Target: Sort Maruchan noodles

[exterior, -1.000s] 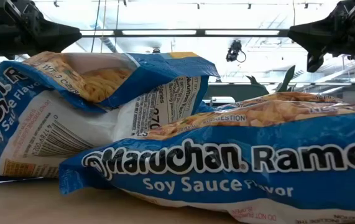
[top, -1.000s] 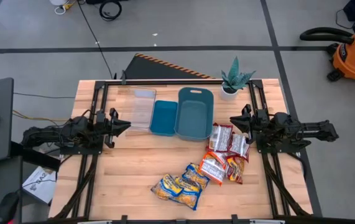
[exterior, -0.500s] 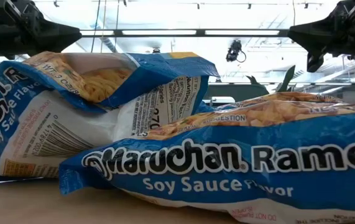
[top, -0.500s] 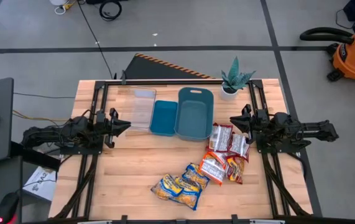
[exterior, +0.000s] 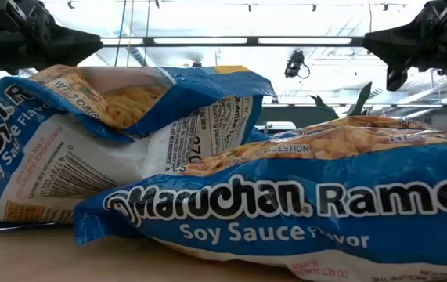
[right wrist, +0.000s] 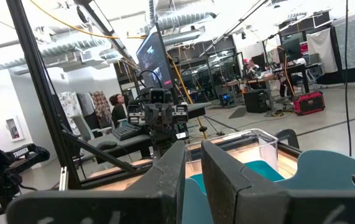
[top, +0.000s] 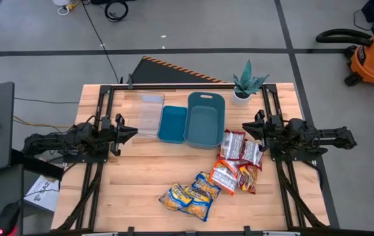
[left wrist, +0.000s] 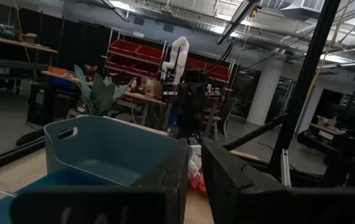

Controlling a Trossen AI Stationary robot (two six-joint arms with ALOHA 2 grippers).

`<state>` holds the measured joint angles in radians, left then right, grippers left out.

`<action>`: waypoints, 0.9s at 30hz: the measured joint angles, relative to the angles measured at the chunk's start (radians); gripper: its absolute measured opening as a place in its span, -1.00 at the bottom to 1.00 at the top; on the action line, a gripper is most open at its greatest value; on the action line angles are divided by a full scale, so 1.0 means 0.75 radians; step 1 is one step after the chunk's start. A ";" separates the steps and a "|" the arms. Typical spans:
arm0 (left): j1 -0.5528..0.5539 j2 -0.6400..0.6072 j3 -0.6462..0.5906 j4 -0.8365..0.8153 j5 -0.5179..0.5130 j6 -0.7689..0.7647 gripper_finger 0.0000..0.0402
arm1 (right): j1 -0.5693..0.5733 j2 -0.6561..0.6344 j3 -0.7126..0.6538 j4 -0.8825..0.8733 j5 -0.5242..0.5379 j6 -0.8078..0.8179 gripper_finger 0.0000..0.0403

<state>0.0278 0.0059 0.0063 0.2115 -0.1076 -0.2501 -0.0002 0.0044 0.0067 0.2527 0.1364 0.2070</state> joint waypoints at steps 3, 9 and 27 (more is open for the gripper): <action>0.000 0.000 0.000 -0.001 0.000 0.000 -0.75 | 0.000 0.000 0.000 0.000 0.000 0.000 -0.71; 0.000 0.001 0.000 0.000 0.000 0.000 -0.75 | 0.000 0.000 0.000 0.001 0.000 0.000 -0.71; 0.000 0.000 0.000 0.111 -0.033 0.035 -0.75 | -0.001 0.000 0.000 0.040 0.082 0.003 -0.71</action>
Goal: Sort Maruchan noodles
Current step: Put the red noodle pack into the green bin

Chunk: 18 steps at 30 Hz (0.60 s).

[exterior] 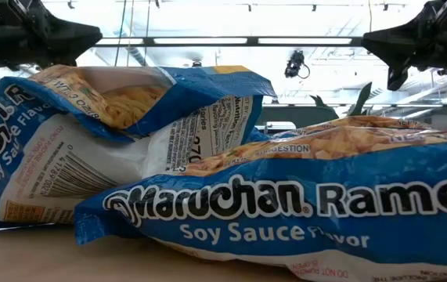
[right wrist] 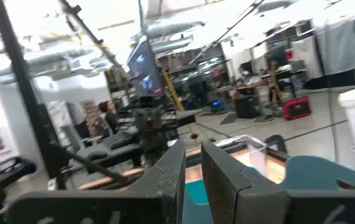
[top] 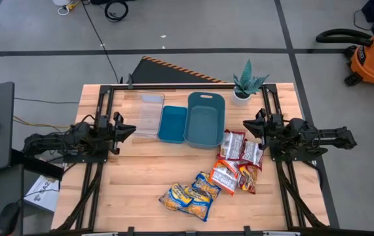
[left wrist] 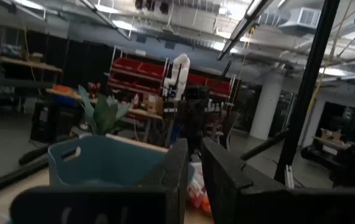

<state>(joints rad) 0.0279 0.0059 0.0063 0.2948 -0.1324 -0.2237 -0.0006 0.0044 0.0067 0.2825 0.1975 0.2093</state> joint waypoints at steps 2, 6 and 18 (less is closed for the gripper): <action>0.000 0.000 0.000 0.035 -0.026 0.001 -0.75 | 0.000 0.000 0.000 0.014 0.007 0.002 -0.71; 0.000 0.000 0.000 0.103 -0.131 0.015 -0.75 | 0.000 0.000 0.000 0.020 -0.016 0.046 -0.71; 0.000 0.001 0.001 0.262 -0.275 -0.001 -0.75 | 0.000 0.043 0.048 -0.006 -0.114 0.200 -0.71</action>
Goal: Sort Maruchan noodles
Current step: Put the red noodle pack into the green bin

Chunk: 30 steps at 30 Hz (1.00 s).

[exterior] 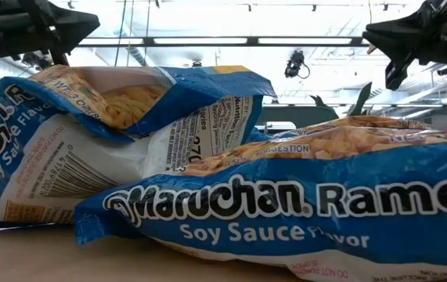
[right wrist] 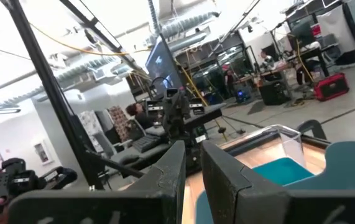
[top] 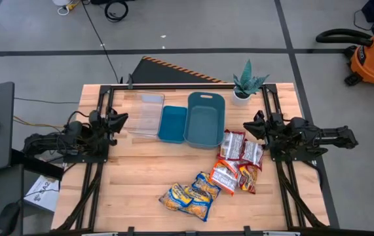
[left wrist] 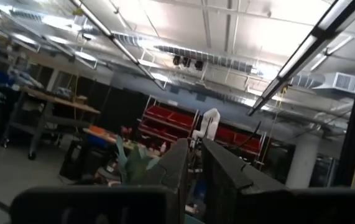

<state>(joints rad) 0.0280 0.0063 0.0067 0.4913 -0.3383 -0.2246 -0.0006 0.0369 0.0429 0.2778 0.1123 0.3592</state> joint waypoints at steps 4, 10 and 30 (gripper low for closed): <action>0.000 0.006 0.020 -0.061 0.001 0.042 -0.75 | 0.000 0.064 0.109 -0.117 0.008 -0.025 -0.71; 0.005 0.118 0.103 -0.115 -0.007 0.073 -0.75 | 0.000 0.272 0.315 -0.409 0.101 -0.025 -0.71; 0.001 0.519 0.268 -0.112 0.348 0.187 -0.75 | 0.213 1.263 1.065 -1.315 0.294 0.006 -0.71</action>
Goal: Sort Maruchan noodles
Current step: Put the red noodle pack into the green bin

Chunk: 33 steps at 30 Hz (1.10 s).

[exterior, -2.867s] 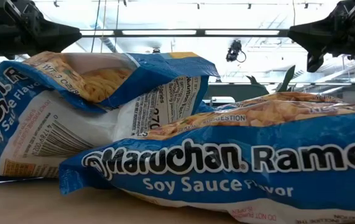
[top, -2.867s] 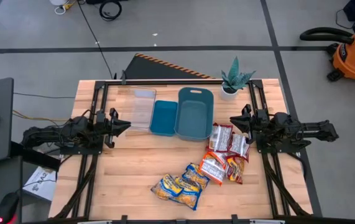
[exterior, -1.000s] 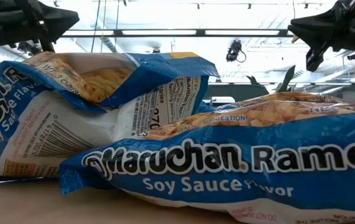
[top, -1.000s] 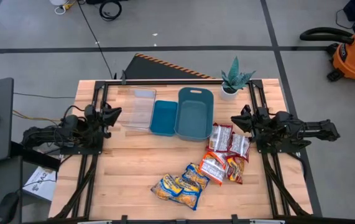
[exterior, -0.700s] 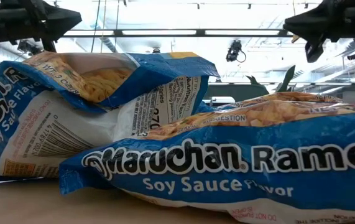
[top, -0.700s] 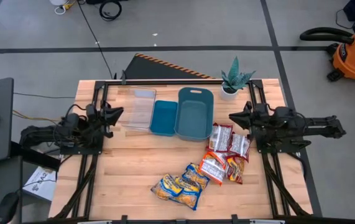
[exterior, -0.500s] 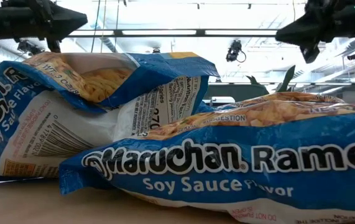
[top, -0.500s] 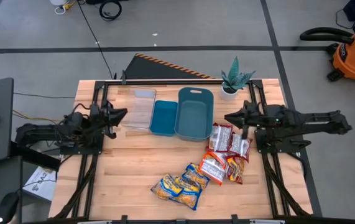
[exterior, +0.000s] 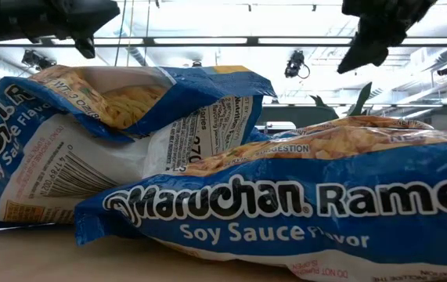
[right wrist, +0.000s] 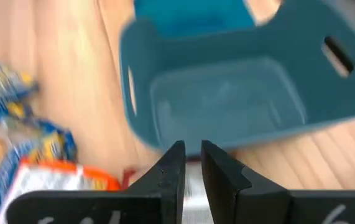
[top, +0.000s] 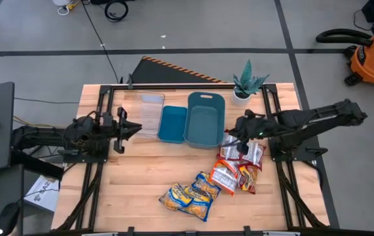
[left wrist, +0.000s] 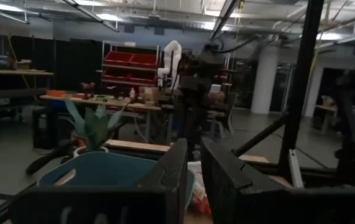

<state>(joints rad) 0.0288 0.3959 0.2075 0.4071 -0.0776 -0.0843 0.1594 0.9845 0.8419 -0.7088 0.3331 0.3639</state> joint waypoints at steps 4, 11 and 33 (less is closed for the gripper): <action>0.001 0.025 0.003 -0.002 -0.063 -0.002 -0.73 | 0.033 0.172 0.144 -0.255 0.014 0.011 -0.71; 0.004 0.034 0.003 -0.002 -0.081 -0.018 -0.43 | 0.051 0.342 0.269 -0.584 -0.125 0.142 -0.69; 0.004 0.033 0.003 -0.001 -0.079 0.109 -0.17 | 0.455 0.771 0.277 -0.858 -0.375 0.841 -0.19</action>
<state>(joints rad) 0.0319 0.4210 0.2096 0.4065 -0.1371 -0.0029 0.5005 1.5624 1.0500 -1.3521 0.0516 0.9943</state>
